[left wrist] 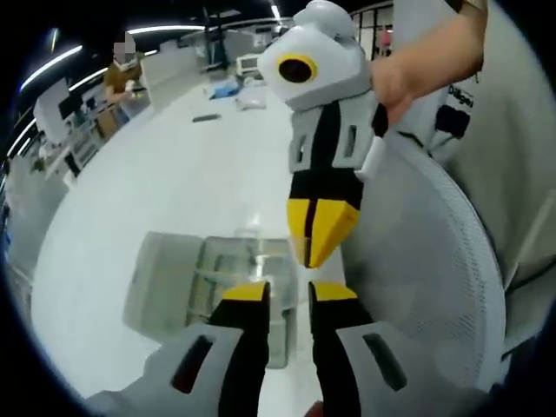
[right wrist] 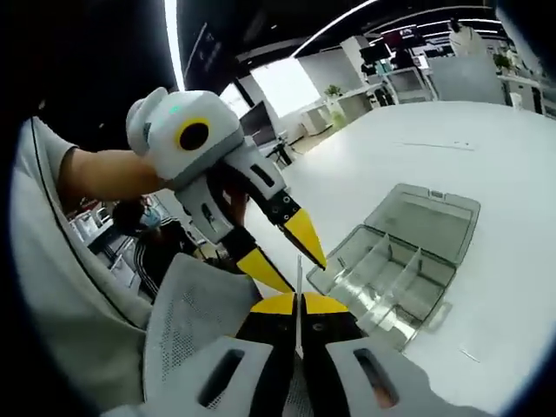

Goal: Insert the divider into the dual guide fixture by aligning both edges with the guide slots and pushing it downward to the bottom, including one-sided entry, uneven engagement, binding, and posture correction.

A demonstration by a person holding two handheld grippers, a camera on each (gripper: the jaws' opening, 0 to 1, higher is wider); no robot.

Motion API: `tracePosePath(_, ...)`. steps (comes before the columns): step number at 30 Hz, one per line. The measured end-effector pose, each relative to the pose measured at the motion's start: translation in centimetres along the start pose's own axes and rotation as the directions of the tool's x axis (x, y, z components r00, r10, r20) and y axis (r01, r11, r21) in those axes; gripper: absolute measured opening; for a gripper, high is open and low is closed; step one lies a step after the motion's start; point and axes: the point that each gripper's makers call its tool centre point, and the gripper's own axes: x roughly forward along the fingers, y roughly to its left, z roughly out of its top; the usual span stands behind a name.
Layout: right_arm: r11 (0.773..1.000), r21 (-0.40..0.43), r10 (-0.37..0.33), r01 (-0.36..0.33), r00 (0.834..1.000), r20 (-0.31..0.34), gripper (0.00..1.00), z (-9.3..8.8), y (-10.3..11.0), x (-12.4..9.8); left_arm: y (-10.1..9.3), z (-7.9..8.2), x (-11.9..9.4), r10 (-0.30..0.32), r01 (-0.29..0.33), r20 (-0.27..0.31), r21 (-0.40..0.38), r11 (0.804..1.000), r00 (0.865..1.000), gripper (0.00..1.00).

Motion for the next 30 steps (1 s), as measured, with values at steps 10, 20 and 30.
tracePosePath(10,0.995,-0.101,0.005,-0.007,1.000,-0.015,0.00,-0.3,0.1,0.1,-0.5,-0.1,0.0,-0.042,0.042,-0.016,0.000,0.999,0.999,0.09)
tracePosePath(20,0.984,-0.177,0.014,-0.020,0.999,-0.035,0.00,-0.8,0.5,0.3,-1.1,0.1,-0.2,-0.081,0.081,-0.021,-0.006,0.997,0.997,0.05)
tracePosePath(30,0.970,-0.240,0.015,-0.029,0.998,-0.061,0.00,-1.2,0.6,0.4,-1.6,0.3,-0.2,-0.121,0.120,-0.024,-0.024,0.992,0.992,0.03)
